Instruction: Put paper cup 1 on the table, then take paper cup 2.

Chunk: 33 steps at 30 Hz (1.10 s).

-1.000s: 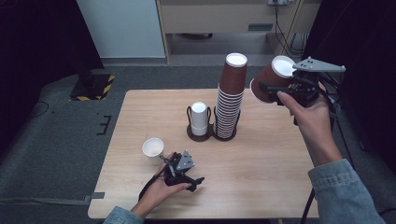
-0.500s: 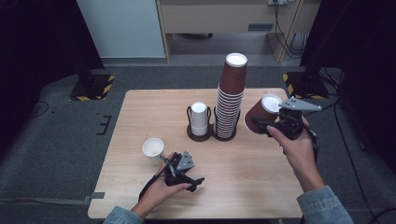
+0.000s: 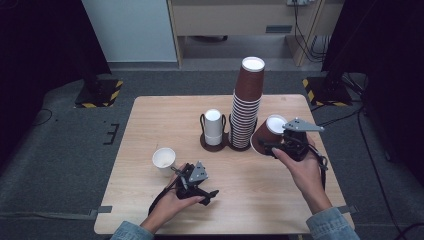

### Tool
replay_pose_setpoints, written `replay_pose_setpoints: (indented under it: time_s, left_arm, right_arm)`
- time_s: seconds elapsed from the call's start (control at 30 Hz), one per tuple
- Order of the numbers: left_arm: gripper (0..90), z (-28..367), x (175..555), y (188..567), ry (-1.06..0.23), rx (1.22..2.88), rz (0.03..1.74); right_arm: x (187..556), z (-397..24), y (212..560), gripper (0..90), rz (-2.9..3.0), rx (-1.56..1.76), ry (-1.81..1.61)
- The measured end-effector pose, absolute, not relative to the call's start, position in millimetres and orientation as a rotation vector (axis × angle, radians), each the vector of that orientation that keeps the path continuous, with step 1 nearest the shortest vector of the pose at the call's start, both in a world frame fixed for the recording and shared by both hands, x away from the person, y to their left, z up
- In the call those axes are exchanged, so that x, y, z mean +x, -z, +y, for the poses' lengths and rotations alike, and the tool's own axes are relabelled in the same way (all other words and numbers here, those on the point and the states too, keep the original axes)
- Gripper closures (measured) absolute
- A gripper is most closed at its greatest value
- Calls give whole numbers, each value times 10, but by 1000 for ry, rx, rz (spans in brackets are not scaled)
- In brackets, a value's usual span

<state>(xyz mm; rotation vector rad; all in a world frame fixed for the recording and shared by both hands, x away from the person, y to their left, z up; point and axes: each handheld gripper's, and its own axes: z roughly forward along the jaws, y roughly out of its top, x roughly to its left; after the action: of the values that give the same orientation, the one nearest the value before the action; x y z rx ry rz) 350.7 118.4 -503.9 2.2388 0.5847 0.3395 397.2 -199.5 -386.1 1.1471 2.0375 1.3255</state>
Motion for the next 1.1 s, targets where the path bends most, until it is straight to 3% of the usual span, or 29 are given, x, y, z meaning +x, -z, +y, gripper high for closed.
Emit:
replay_pose_setpoints:
  time_s: [0.5,1.1]
  left_arm:
    - [60,1189,3509,5027,-337,2224,588]
    - [118,1179,3540,5008,-271,2164,599]
  right_arm:
    - [3935,-1539,4357,148,2159,1128,-1322]
    - [3840,-1153,4619,148,2214,1080,-1368]
